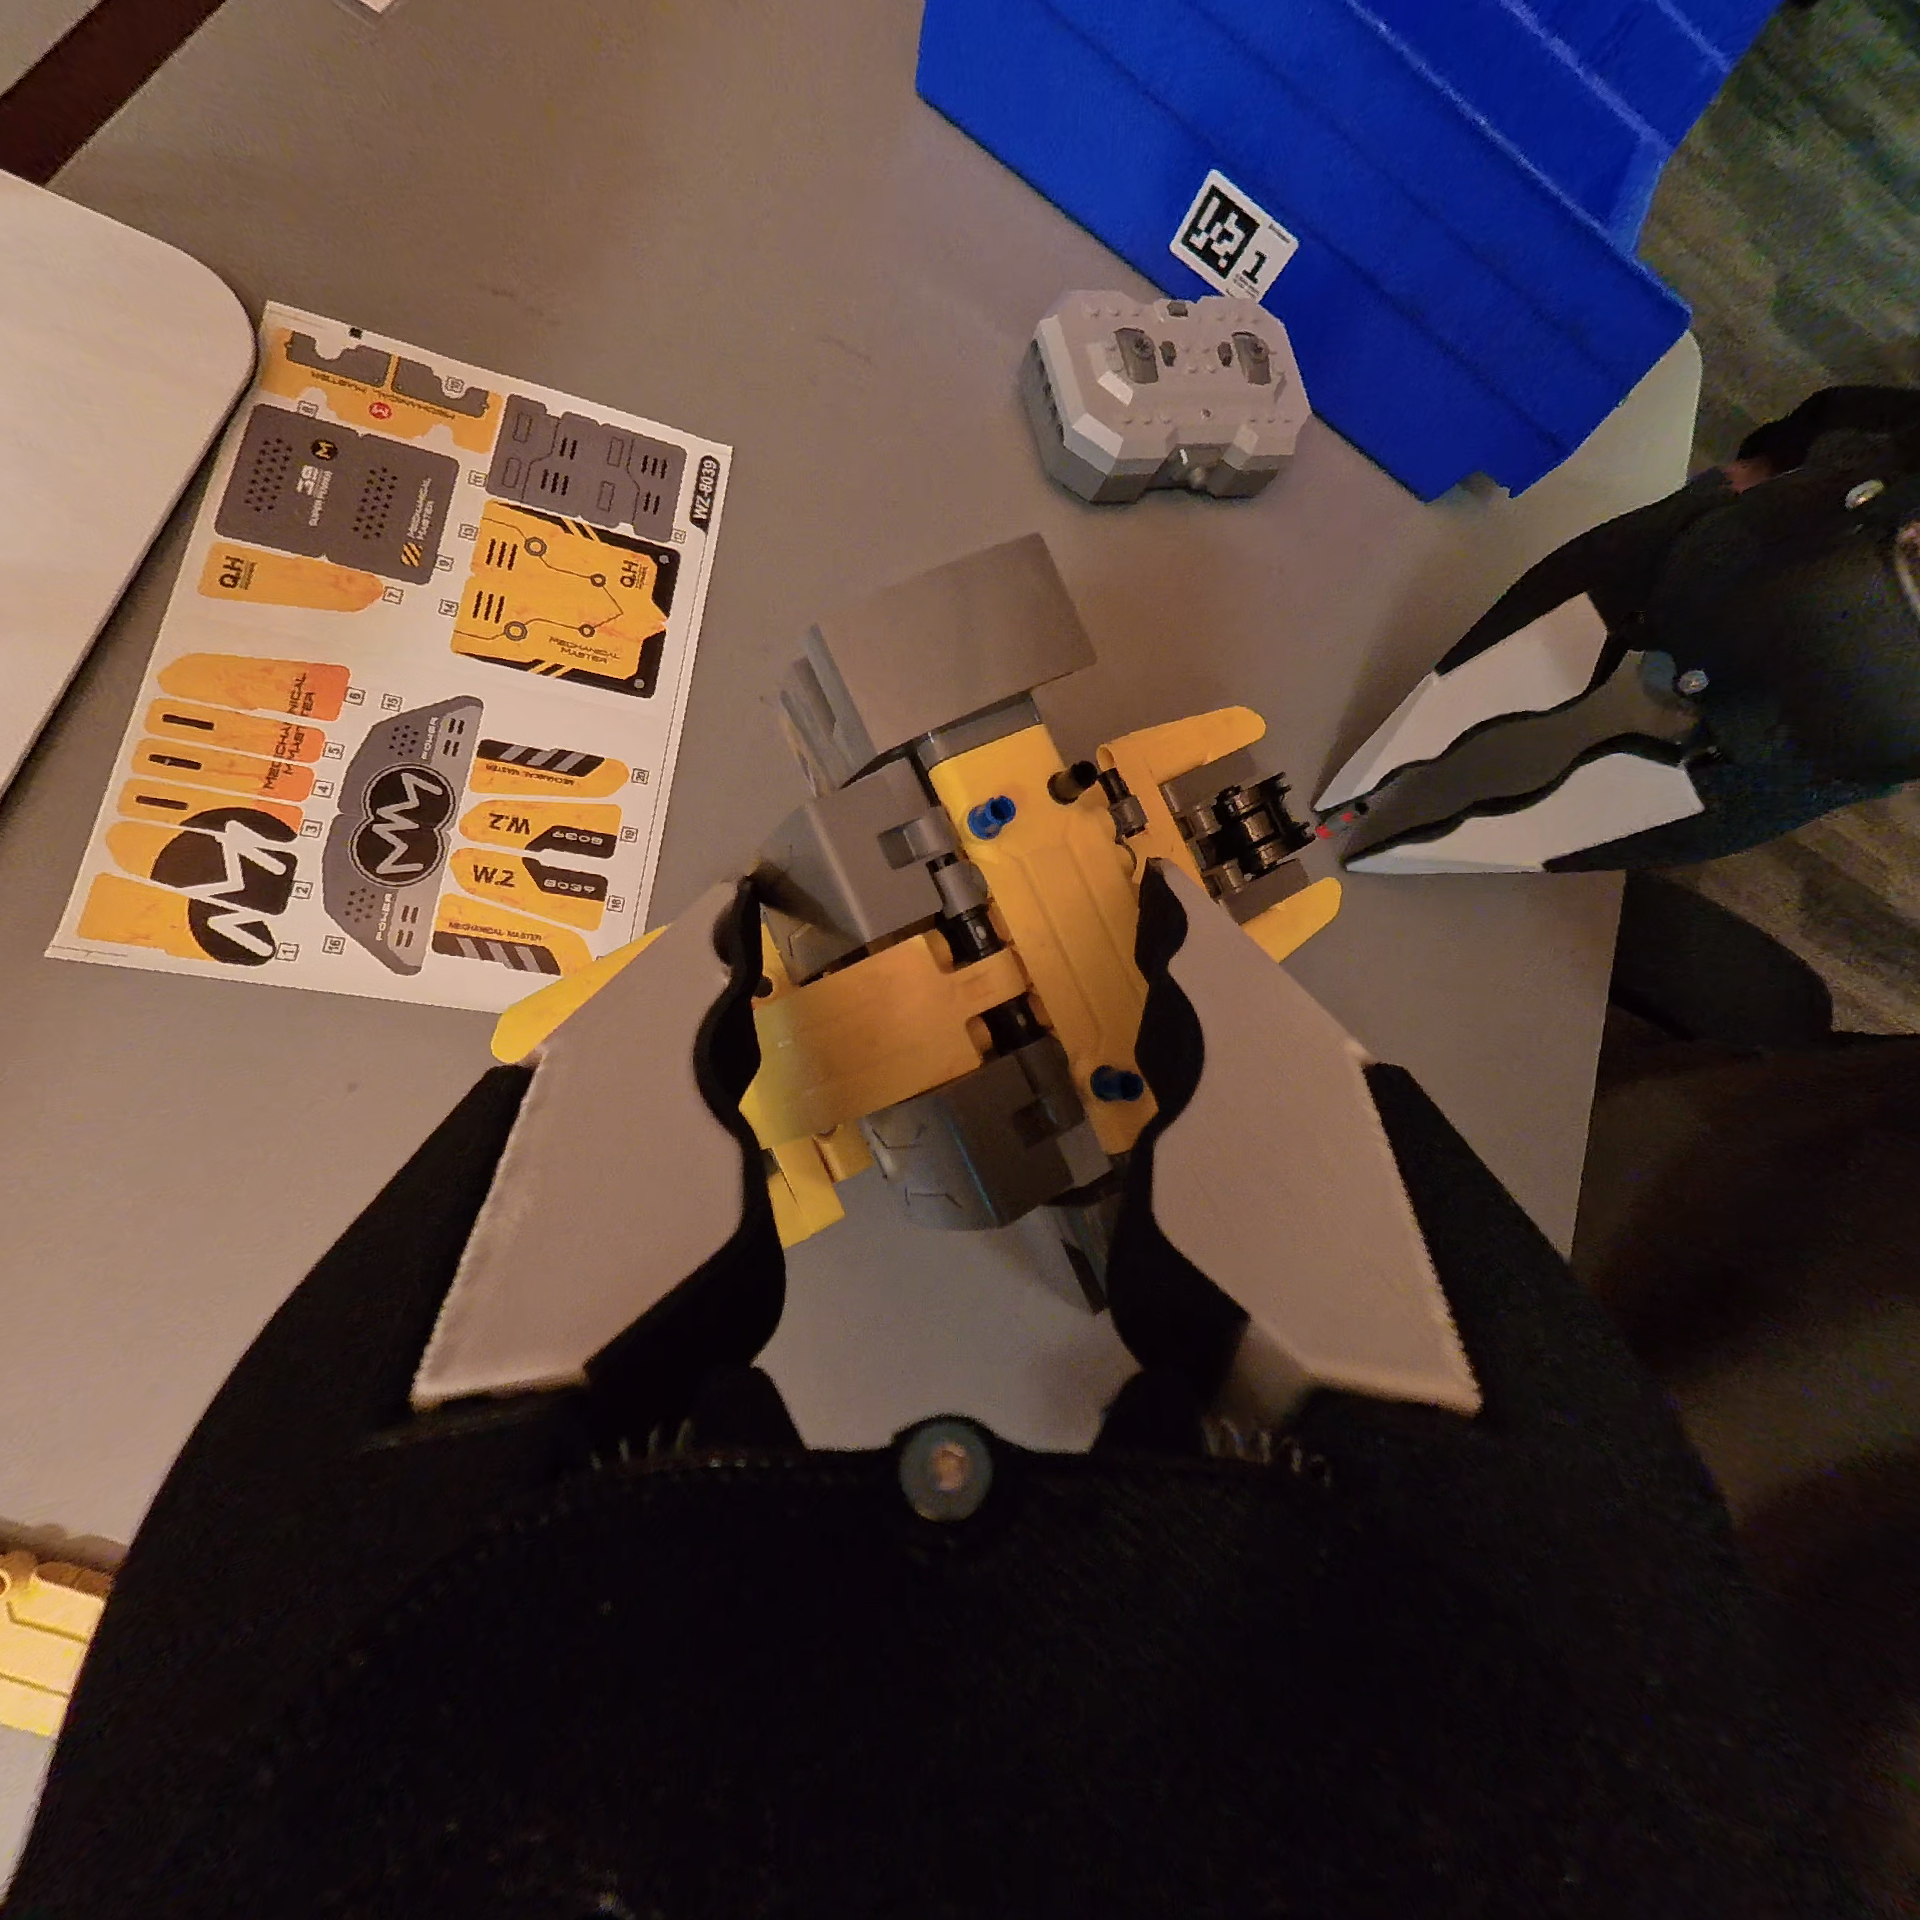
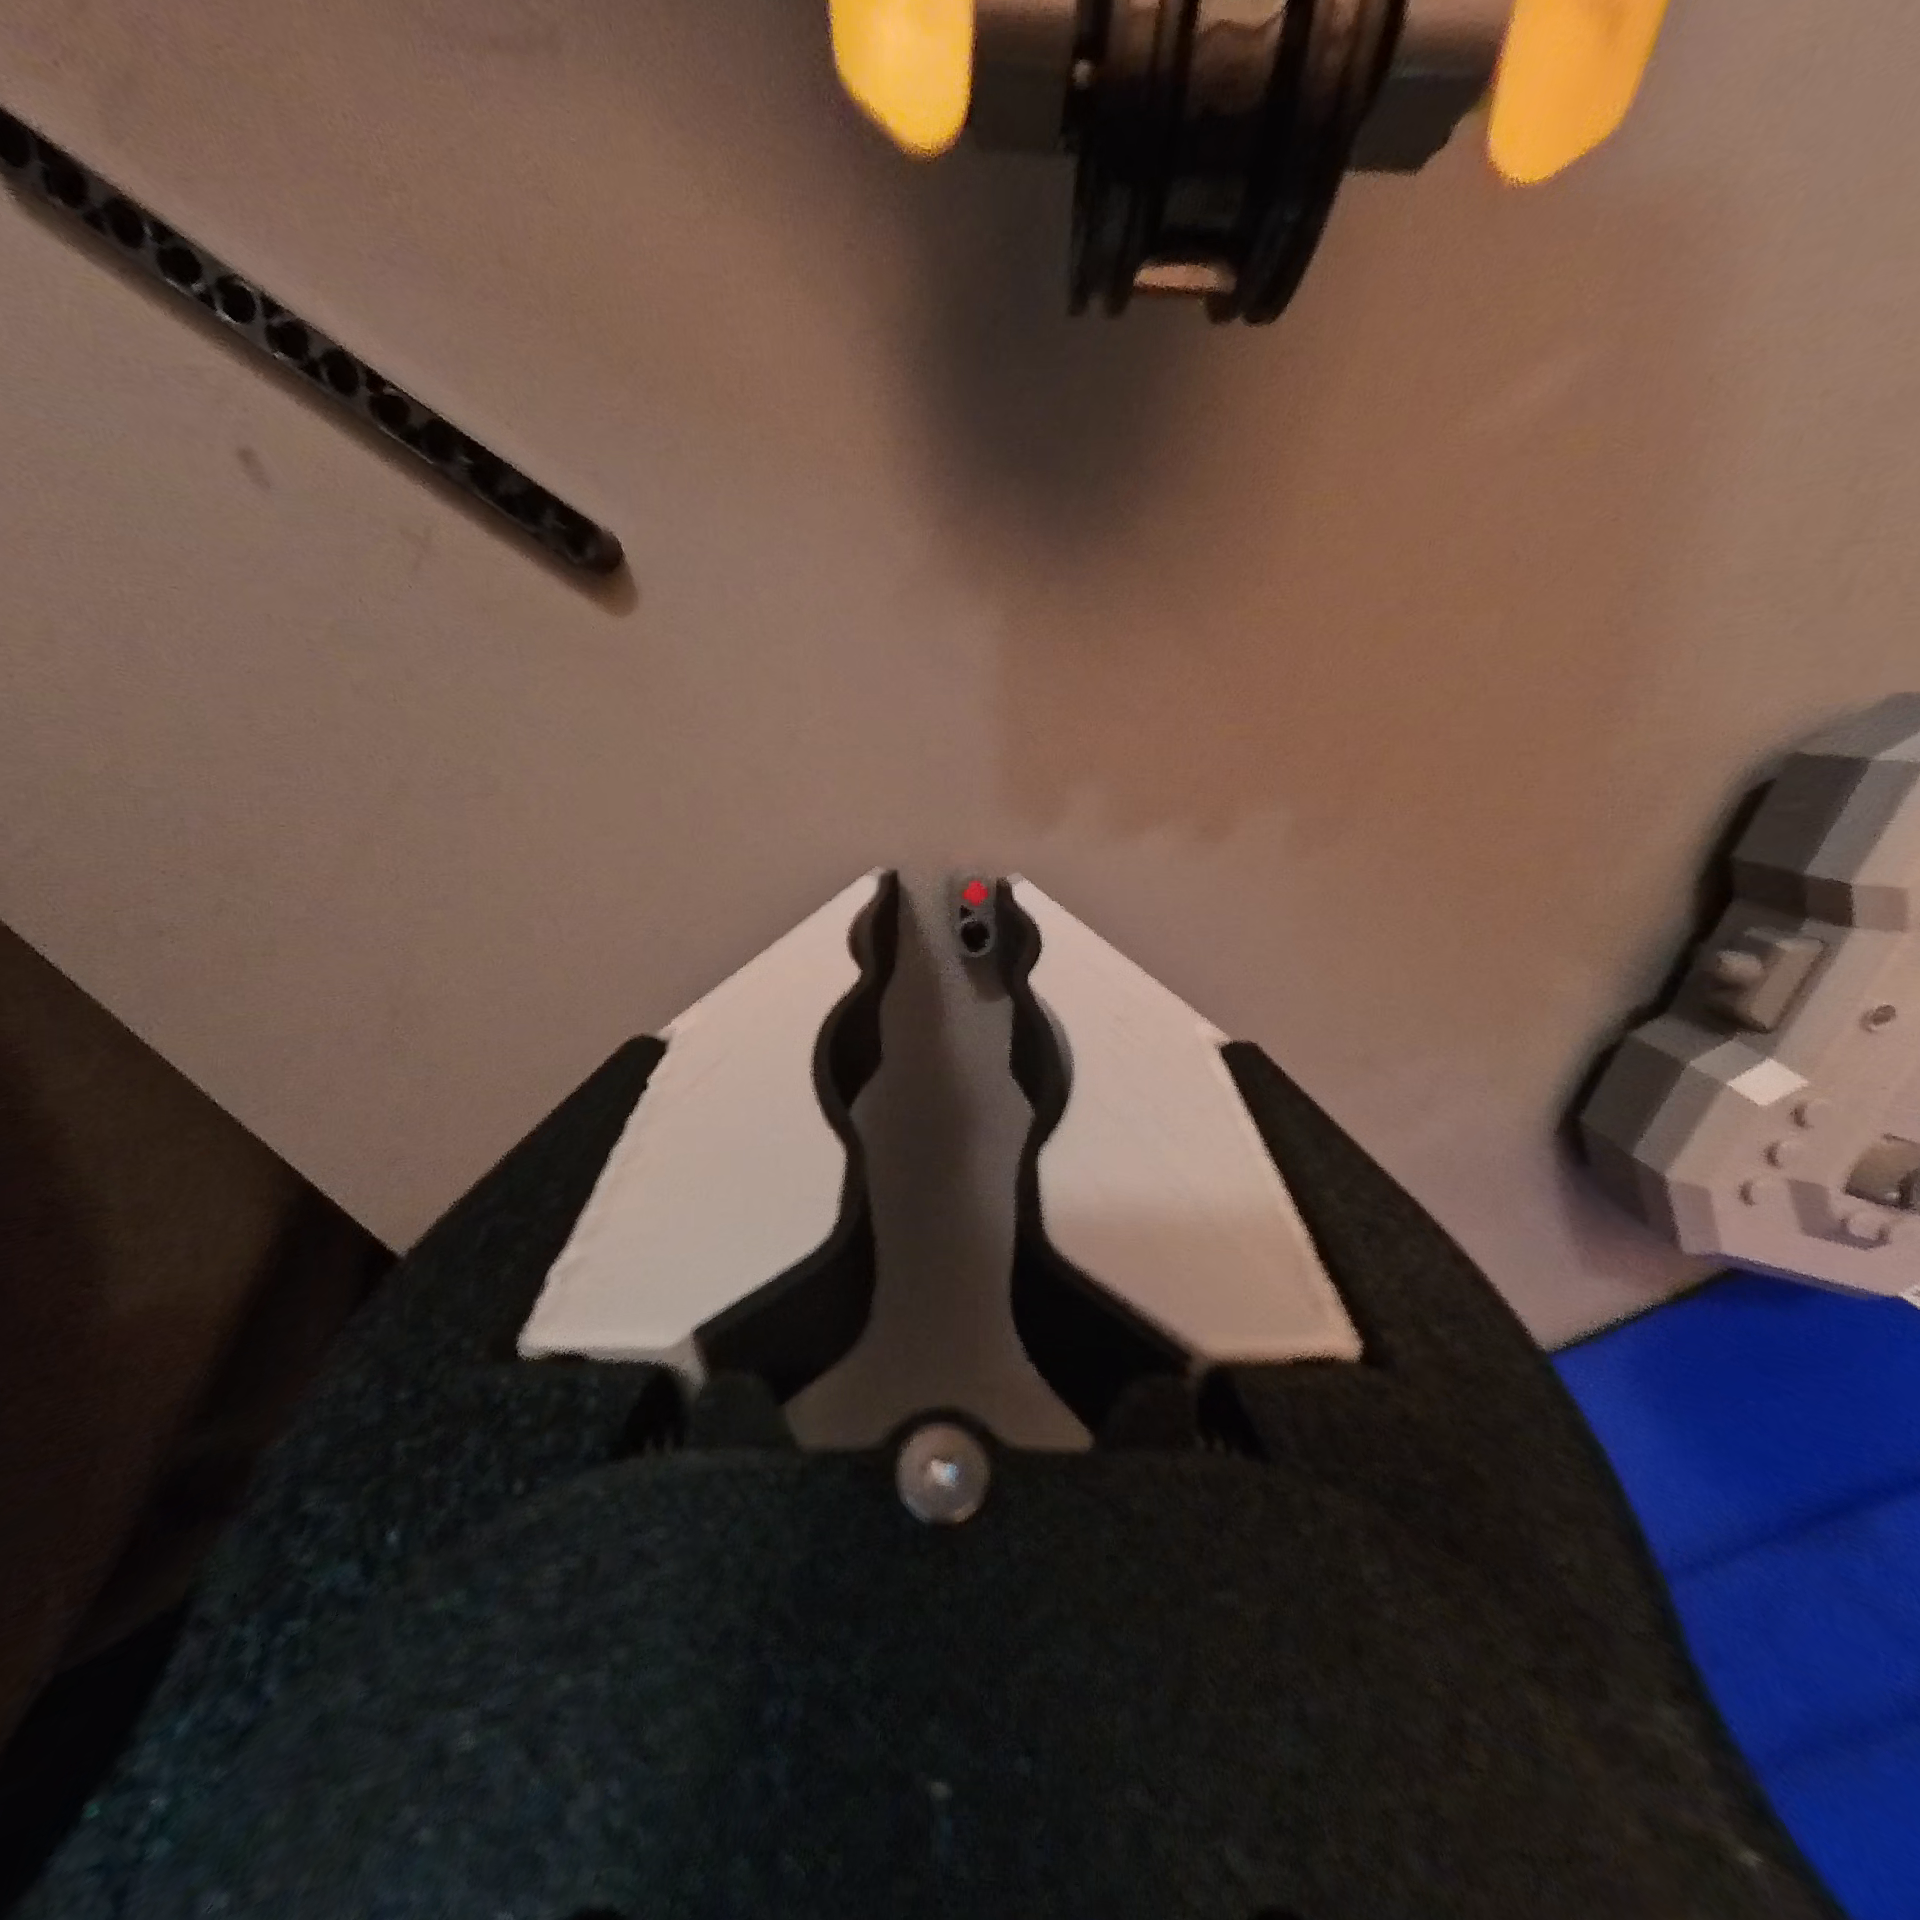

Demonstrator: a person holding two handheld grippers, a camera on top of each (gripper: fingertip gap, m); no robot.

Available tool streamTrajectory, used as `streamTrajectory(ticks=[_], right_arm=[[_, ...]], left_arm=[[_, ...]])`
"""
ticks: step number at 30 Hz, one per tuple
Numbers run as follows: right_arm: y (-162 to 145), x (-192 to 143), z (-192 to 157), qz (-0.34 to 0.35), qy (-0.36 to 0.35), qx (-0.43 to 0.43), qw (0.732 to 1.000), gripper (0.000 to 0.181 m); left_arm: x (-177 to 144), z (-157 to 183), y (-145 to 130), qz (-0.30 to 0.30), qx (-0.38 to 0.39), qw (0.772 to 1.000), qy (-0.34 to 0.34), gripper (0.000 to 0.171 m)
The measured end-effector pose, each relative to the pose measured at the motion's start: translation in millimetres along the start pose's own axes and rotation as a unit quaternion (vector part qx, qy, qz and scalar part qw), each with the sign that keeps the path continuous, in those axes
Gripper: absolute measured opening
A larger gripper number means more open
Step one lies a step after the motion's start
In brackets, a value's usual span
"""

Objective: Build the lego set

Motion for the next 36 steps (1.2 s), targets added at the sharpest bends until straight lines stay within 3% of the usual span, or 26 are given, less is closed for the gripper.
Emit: streamTrajectory(ticks=[4, 9, 15, 20, 23, 26, 29, 33, 36], right_arm=[[3, -17, -1, 0.065, 0.0, -0.02, 0.998, 0.028], [-5, -41, 14, 0.159, -0.075, -0.123, 0.977, 0.025], [-20, -31, 33, 0.144, 0.017, -0.003, 0.989, 0.02], [-26, -19, 35, 0.131, 0.064, 0.043, 0.988, 0.031], [-25, -10, 32, 0.114, 0.035, 0.027, 0.992, 0.034], [-22, -8, 27, 0.098, 0.004, -0.004, 0.995, 0.015], [-16, -11, 20, 0.105, -0.011, -0.024, 0.994, 0.015], [0, -38, 15, 0.203, -0.04, -0.043, 0.977, 0.015], [21, -72, 10, 0.34, -0.055, -0.062, 0.937, 0.015]], left_arm=[[0, 0, 0, 0.001, 0.0, 1.0, -0.001, 0.068], [0, 2, 1, 0.001, 0.004, 1.0, 0.001, 0.068], [1, 3, 1, 0.001, 0.005, 1.0, 0.002, 0.069], [1, 3, 1, 0.002, 0.002, 1.0, -0.002, 0.069], [1, 3, 1, 0.004, 0.003, 1.0, -0.005, 0.07], [1, 4, 2, 0.007, 0.004, 1.0, -0.011, 0.07], [0, 8, 3, 0.02, 0.014, 1.0, -0.014, 0.071], [-5, 14, 7, 0.037, 0.044, 0.998, 0.013, 0.079], [-18, 19, 17, 0.086, 0.058, 0.994, 0.036, 0.082]])
Point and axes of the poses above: each gripper's, where its closed fingertips meet, x out along the fingers, y out of its top, z = x × y across the jaws, the point moved 7 cm from there along -x, back along the fingers, and after that the axes turned 15 degrees about y, right-handed, at the moved point
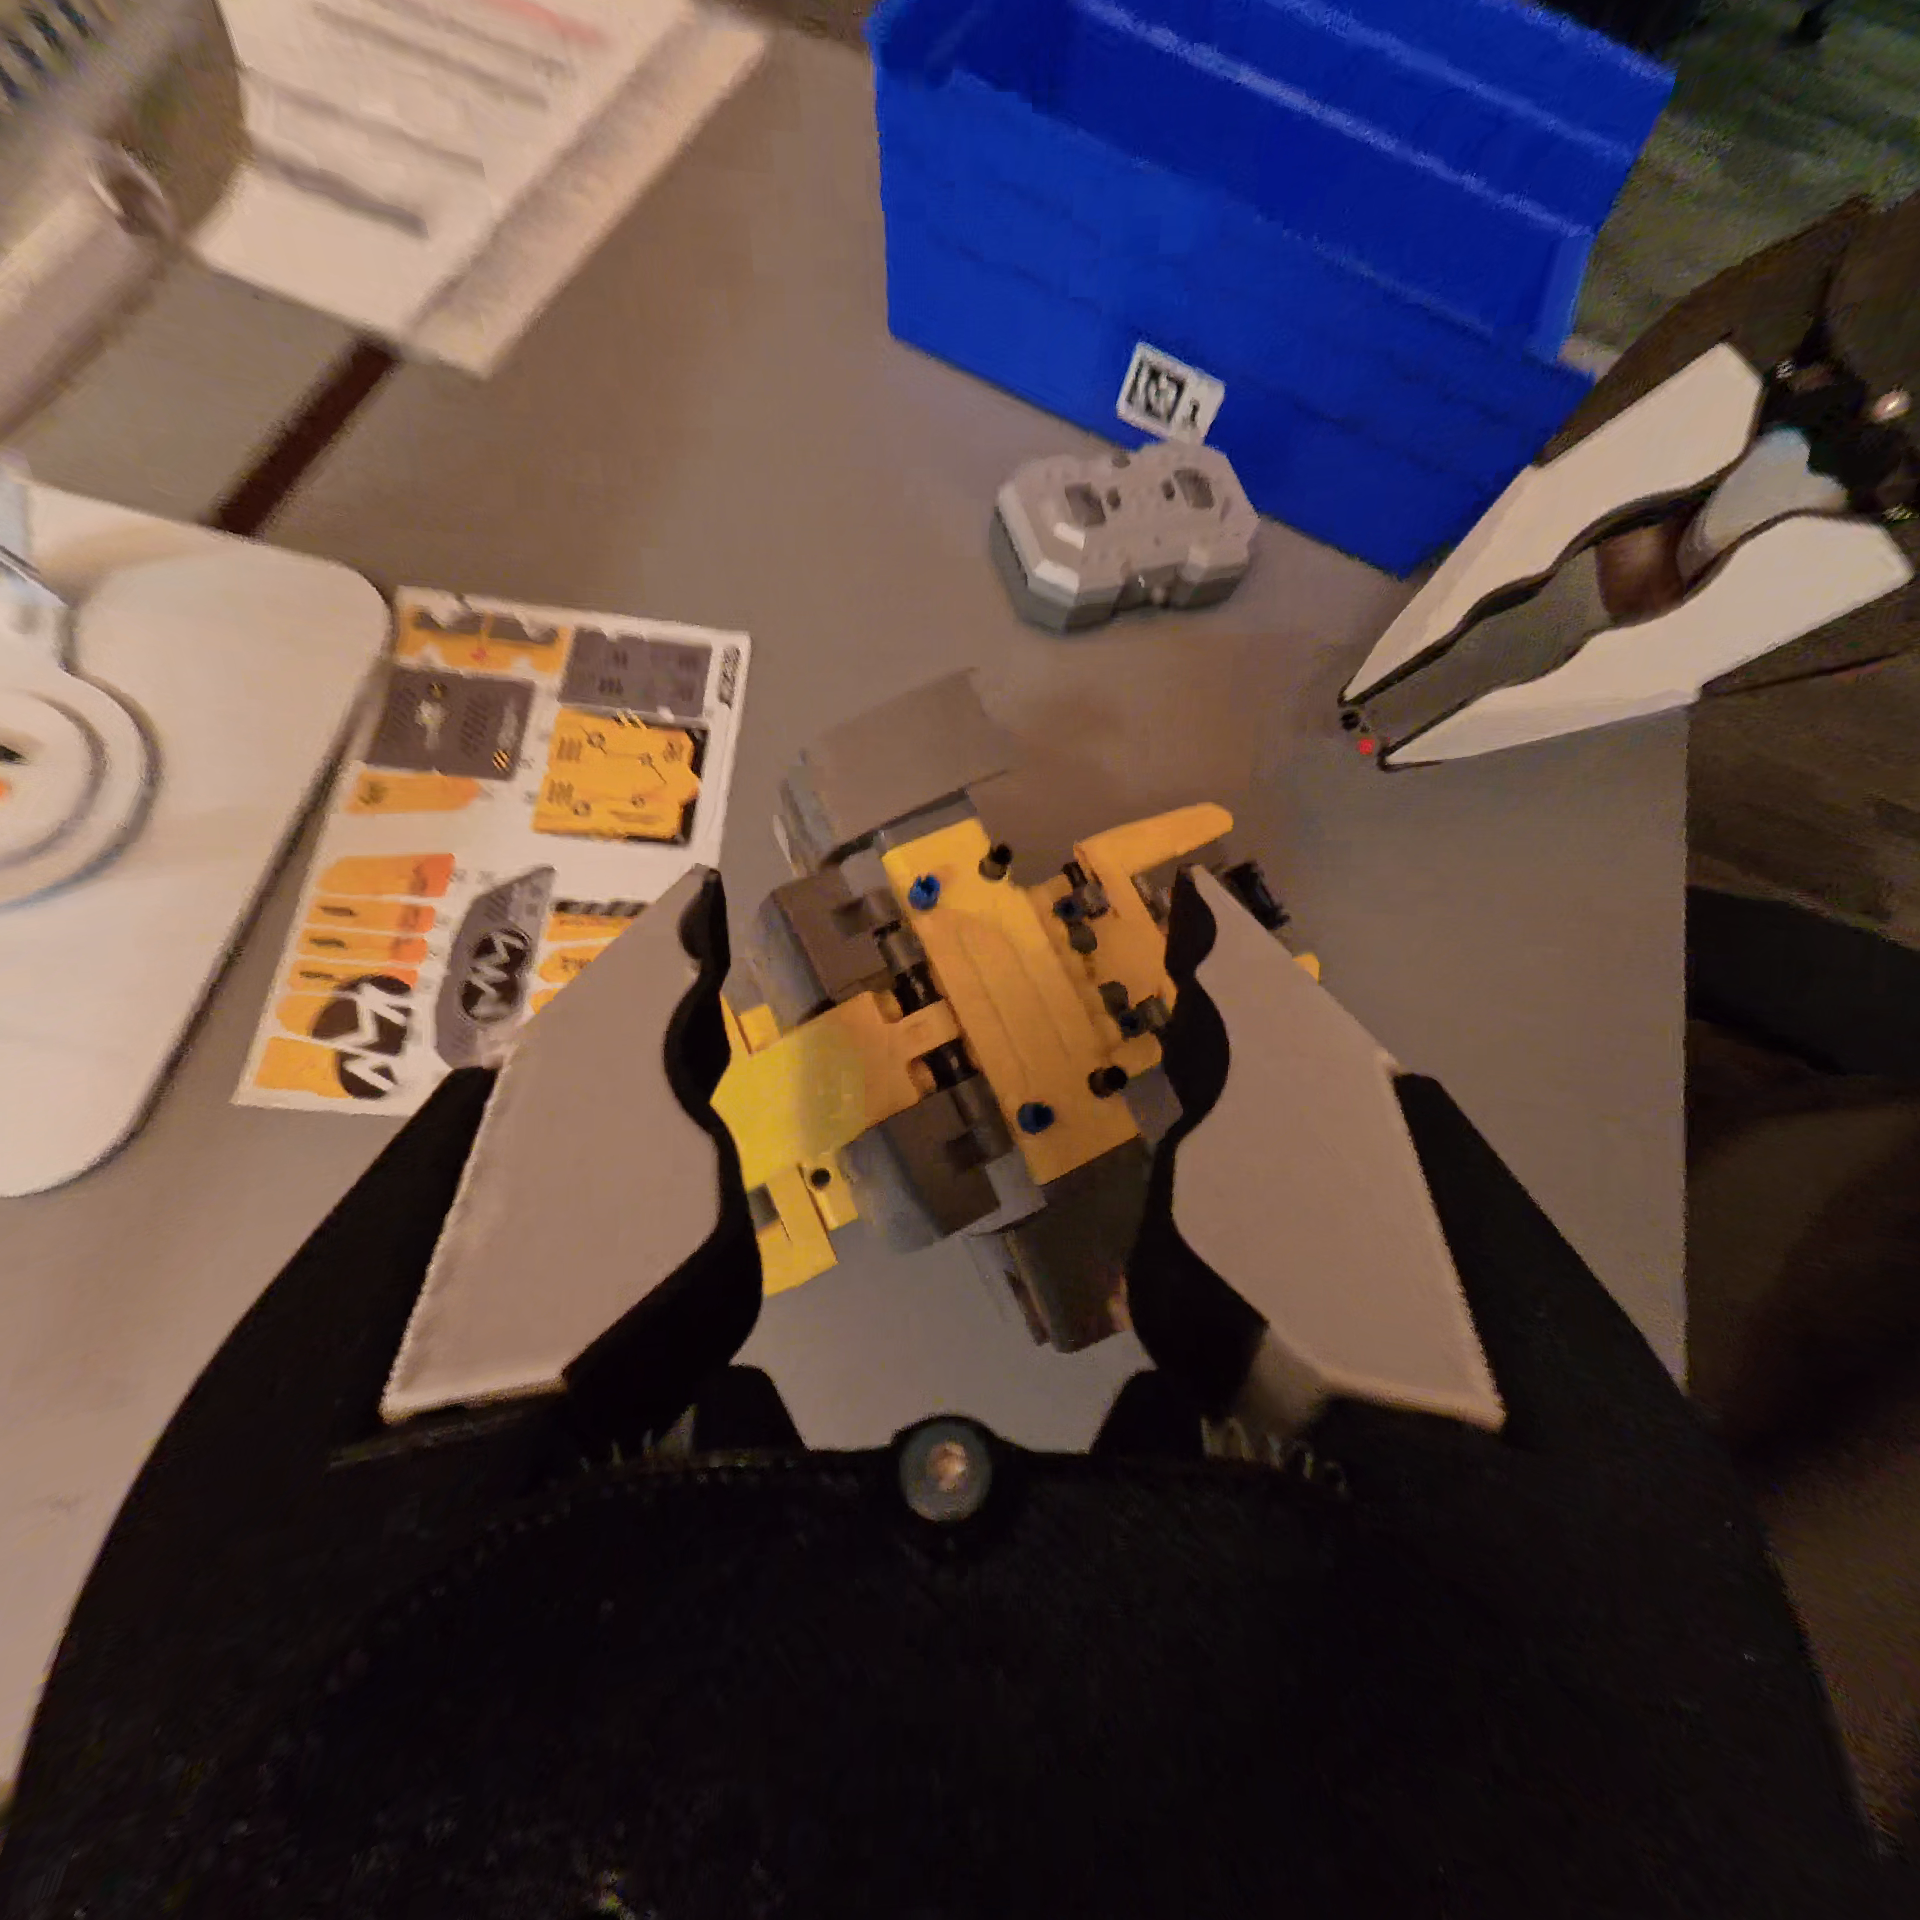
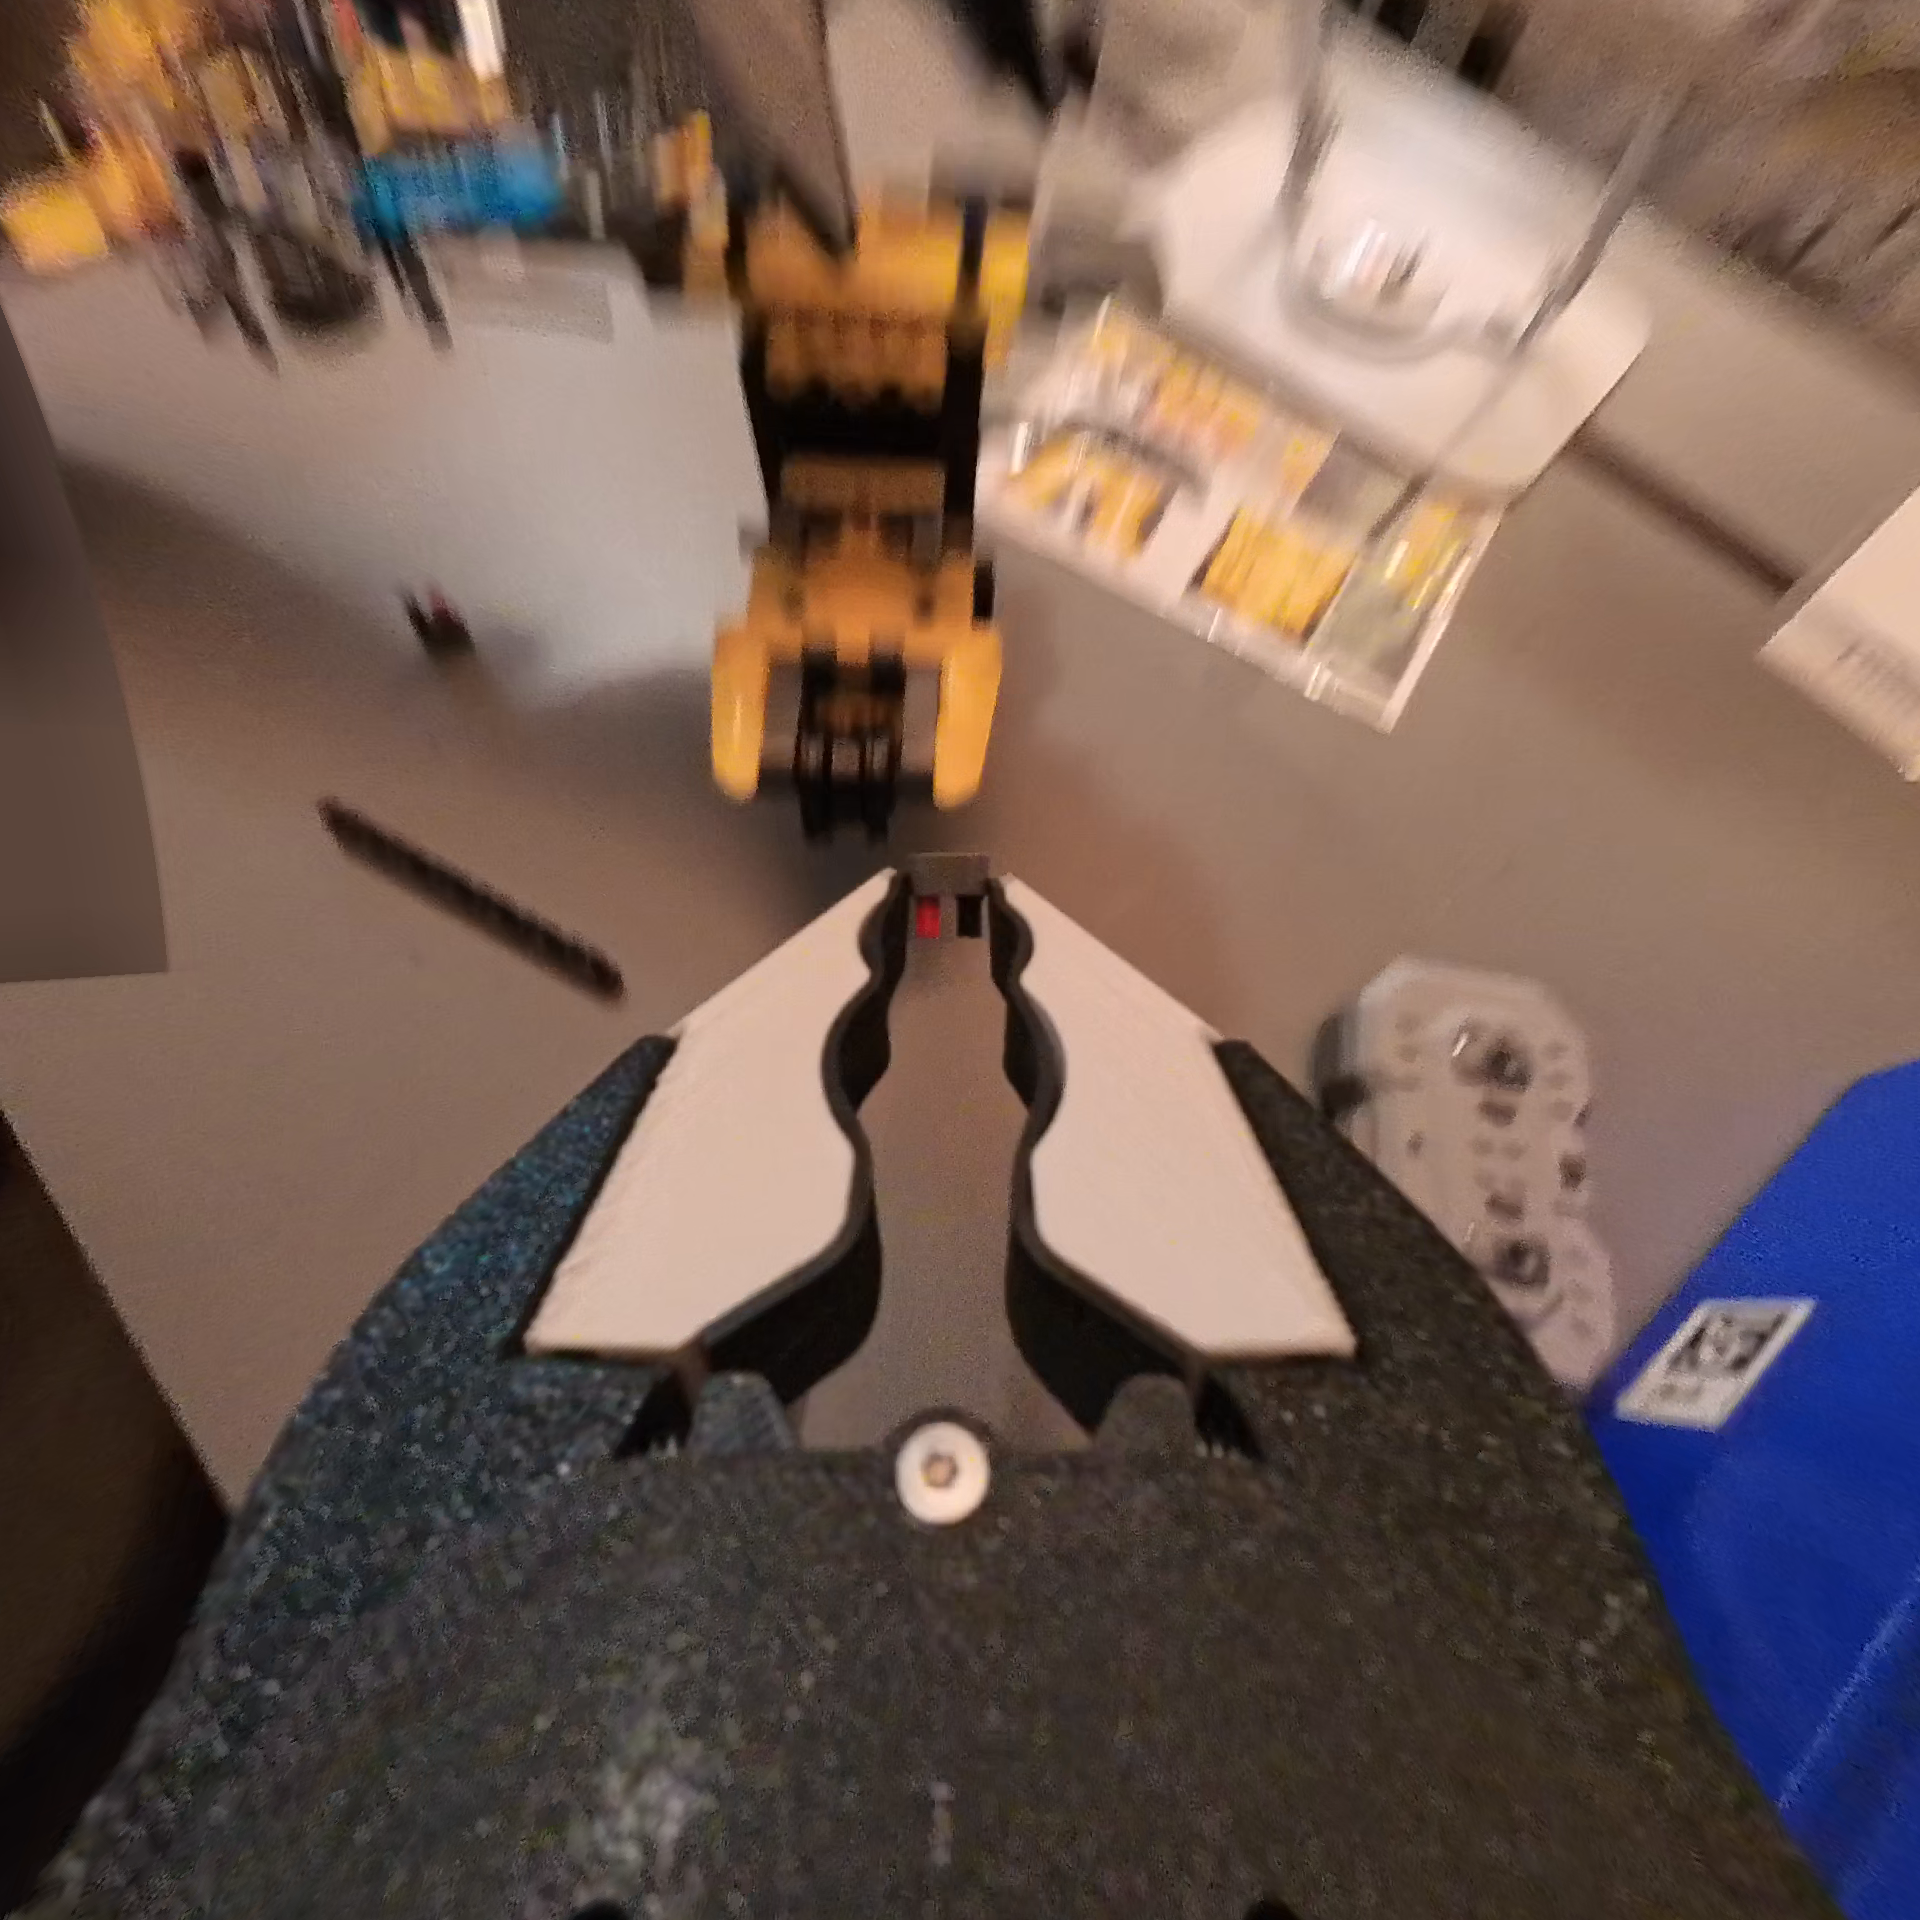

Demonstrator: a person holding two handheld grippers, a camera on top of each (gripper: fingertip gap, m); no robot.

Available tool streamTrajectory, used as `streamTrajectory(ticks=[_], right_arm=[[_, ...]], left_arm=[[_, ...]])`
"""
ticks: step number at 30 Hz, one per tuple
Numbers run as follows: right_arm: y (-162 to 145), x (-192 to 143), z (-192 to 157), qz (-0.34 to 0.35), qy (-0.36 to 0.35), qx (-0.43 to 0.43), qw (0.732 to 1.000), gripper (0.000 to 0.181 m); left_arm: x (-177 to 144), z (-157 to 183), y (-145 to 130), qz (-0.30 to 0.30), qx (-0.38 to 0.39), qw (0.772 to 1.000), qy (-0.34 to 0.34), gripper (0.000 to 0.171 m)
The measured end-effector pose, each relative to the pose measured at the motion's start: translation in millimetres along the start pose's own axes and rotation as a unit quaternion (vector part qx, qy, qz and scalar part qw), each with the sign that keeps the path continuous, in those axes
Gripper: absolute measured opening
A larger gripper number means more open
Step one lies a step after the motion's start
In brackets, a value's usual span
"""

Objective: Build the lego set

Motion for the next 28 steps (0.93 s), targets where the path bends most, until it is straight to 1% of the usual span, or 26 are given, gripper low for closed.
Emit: streamTrajectory(ticks=[2, 3, 4, 5, 7, 9, 10, 11, 12, 13, 15, 16, 19, 20, 22, 24, 26, 28], right_arm=[[33, -9, 3, 0.137, 0.004, -0.01, 0.99, 0.014], [51, -13, 4, 0.214, 0.018, -0.01, 0.977, 0.014], [68, -15, 5, 0.285, 0.044, -0.004, 0.957, 0.014], [84, -16, 6, 0.343, 0.085, 0.01, 0.936, 0.014], [112, -11, 9, 0.421, 0.185, 0.046, 0.887, 0.014], [131, -3, 12, 0.466, 0.268, 0.082, 0.839, 0.014], [137, 3, 13, 0.474, 0.297, 0.098, 0.823, 0.014], [140, 9, 13, 0.476, 0.317, 0.11, 0.813, 0.014], [142, 16, 12, 0.475, 0.329, 0.118, 0.808, 0.014], [141, 23, 10, 0.469, 0.335, 0.125, 0.808, 0.015], [136, 33, 7, 0.458, 0.341, 0.135, 0.81, 0.014], [133, 36, 5, 0.457, 0.343, 0.141, 0.808, 0.014], [125, 36, 7, 0.464, 0.359, 0.163, 0.793, 0.015], [123, 36, 7, 0.462, 0.365, 0.166, 0.791, 0.013], [120, 36, 9, 0.454, 0.373, 0.166, 0.792, 0.013], [119, 35, 9, 0.443, 0.386, 0.161, 0.793, 0.014], [117, 33, 10, 0.427, 0.415, 0.161, 0.787, 0.014], [114, 31, 11, 0.415, 0.446, 0.168, 0.775, 0.014]], left_arm=[[-13, 2, 13, 0.063, 0.018, 0.998, 0.027, 0.082], [-21, 4, 19, 0.103, 0.03, 0.994, 0.035, 0.082], [-29, 9, 26, 0.147, 0.045, 0.987, 0.036, 0.081], [-38, 14, 31, 0.192, 0.06, 0.979, 0.034, 0.079], [-54, 25, 38, 0.261, 0.087, 0.96, 0.041, 0.071], [-67, 32, 41, 0.308, 0.116, 0.942, 0.07, 0.056], [-72, 35, 42, 0.33, 0.133, 0.931, 0.086, 0.049], [-77, 39, 42, 0.35, 0.148, 0.92, 0.099, 0.044], [-80, 43, 42, 0.364, 0.164, 0.91, 0.108, 0.042], [-82, 45, 42, 0.372, 0.172, 0.904, 0.122, 0.034], [-81, 48, 42, 0.377, 0.184, 0.897, 0.139, 0.03], [-80, 50, 41, 0.379, 0.189, 0.894, 0.143, 0.021], [-75, 54, 37, 0.387, 0.203, 0.886, 0.154, 0.01], [-73, 55, 36, 0.39, 0.21, 0.883, 0.155, 0.01], [-71, 57, 35, 0.388, 0.215, 0.883, 0.154, 0.011], [-70, 58, 34, 0.386, 0.213, 0.887, 0.136, 0.011], [-71, 59, 33, 0.386, 0.212, 0.892, 0.1, 0.011], [-72, 59, 32, 0.385, 0.208, 0.897, 0.055, 0.011]])
Point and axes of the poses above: each gripper's, where its closed fingertips meet, x out along the fingers, y out of its top, z = x × y across the jaws, the point moved 7 cm from there along -x, back along the fingers, and after that the axes turned 15 degrees about y, right-handed, at the moved point
